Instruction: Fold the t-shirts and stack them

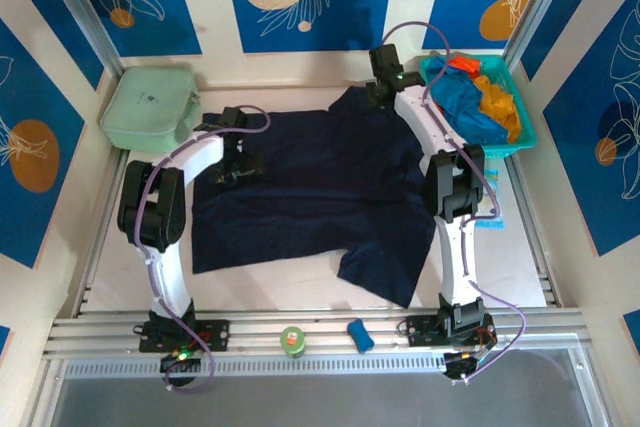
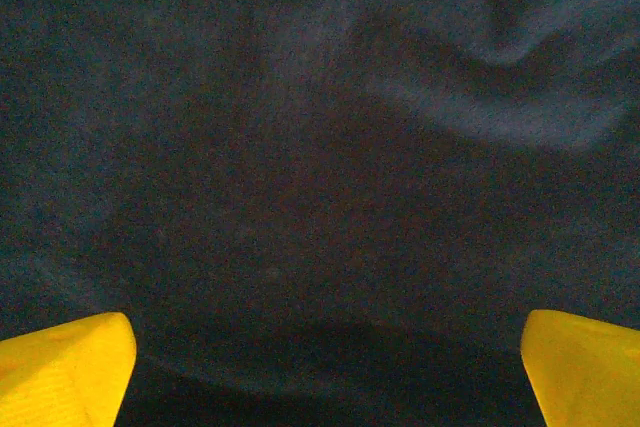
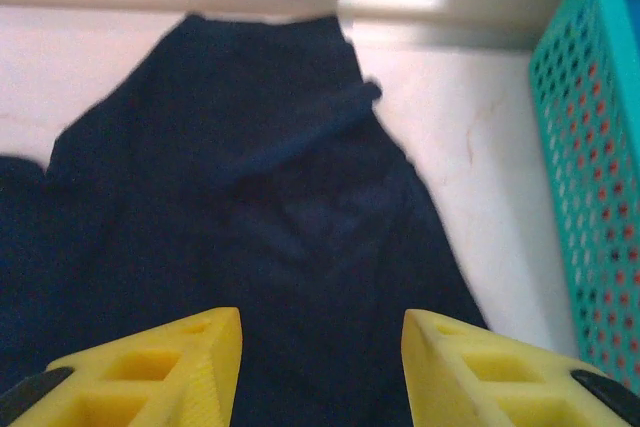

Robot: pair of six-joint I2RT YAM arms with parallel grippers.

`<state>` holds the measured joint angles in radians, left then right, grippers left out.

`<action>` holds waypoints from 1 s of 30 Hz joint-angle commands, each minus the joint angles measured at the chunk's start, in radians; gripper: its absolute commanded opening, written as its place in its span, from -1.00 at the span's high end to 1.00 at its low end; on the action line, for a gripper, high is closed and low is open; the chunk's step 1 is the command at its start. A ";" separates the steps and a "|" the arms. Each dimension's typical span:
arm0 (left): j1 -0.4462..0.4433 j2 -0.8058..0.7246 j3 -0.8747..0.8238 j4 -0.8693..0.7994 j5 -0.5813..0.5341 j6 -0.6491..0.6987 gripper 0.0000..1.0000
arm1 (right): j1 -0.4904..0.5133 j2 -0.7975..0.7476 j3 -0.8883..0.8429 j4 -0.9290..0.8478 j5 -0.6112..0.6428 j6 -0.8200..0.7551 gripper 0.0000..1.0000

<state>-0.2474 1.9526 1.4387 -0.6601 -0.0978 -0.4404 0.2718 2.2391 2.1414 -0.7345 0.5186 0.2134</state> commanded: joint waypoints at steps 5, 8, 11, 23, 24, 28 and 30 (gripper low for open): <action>-0.007 -0.044 0.074 -0.037 -0.015 0.032 -0.98 | -0.072 -0.022 -0.224 -0.072 -0.173 0.260 0.20; -0.002 -0.011 0.130 -0.059 -0.048 0.047 -0.96 | -0.102 0.015 -0.254 -0.083 -0.183 0.287 0.28; 0.008 0.048 0.217 -0.070 -0.068 0.058 -0.89 | -0.118 0.041 -0.277 -0.095 -0.169 0.293 0.33; 0.051 0.451 0.665 -0.200 -0.010 0.068 -0.75 | -0.143 0.227 -0.043 -0.233 -0.219 0.313 0.39; 0.053 0.478 0.693 -0.213 -0.005 0.069 -0.75 | -0.145 0.255 0.009 -0.248 -0.229 0.313 0.39; 0.063 0.555 0.783 -0.249 0.004 0.074 -0.75 | -0.153 0.390 0.271 -0.330 -0.271 0.319 0.38; 0.070 0.580 0.814 -0.256 0.003 0.074 -0.75 | -0.157 0.459 0.412 -0.374 -0.298 0.323 0.35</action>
<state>-0.1963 2.4798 2.2059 -0.8513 -0.1158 -0.3828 0.1238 2.6102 2.4283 -1.0103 0.2909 0.5125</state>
